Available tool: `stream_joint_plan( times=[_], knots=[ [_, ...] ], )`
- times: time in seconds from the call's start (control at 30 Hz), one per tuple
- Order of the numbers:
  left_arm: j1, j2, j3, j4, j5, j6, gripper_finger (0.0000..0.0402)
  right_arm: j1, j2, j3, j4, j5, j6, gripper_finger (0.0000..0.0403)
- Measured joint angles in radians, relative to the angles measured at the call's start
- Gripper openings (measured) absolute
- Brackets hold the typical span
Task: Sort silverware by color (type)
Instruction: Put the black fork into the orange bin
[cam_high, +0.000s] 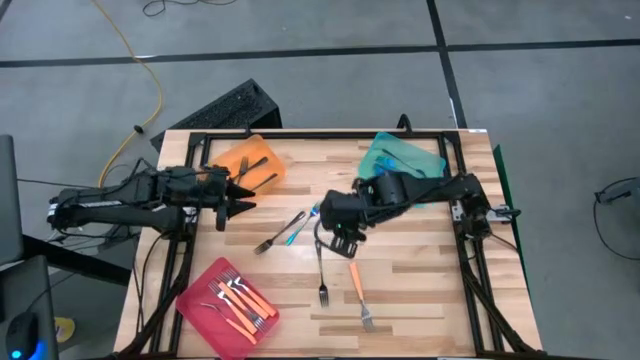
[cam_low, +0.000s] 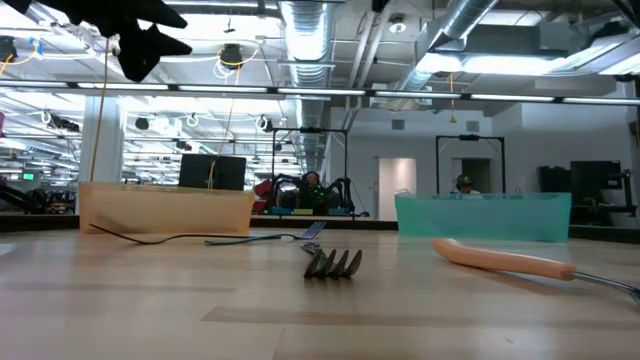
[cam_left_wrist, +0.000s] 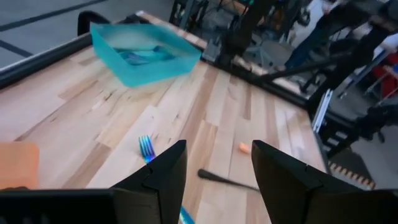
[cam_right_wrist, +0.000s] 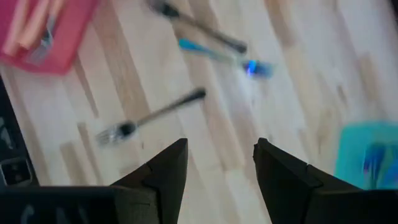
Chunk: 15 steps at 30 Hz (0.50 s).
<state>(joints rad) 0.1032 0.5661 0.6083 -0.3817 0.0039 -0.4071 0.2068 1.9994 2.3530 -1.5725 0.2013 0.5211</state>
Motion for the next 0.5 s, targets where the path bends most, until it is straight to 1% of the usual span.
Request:
stream_joint_plan(
  times=[0.2, 0.37, 0.5],
  knots=[
    [0.0, 0.095, 0.0, -0.004, 0.032, 0.05, 0.0167, 0.086, 0.004, -0.016, 0.004, 0.027, 0.188, 0.0204],
    [0.0, 0.192, 0.0, -0.005, 0.044, 0.082, 0.0167, 0.161, 0.004, -0.024, 0.002, 0.138, 0.407, 0.0204],
    [0.0, 0.248, 0.0, -0.02, 0.023, 0.116, 0.0167, 0.212, 0.004, -0.024, 0.001, 0.234, 0.565, 0.0204]
  ],
)
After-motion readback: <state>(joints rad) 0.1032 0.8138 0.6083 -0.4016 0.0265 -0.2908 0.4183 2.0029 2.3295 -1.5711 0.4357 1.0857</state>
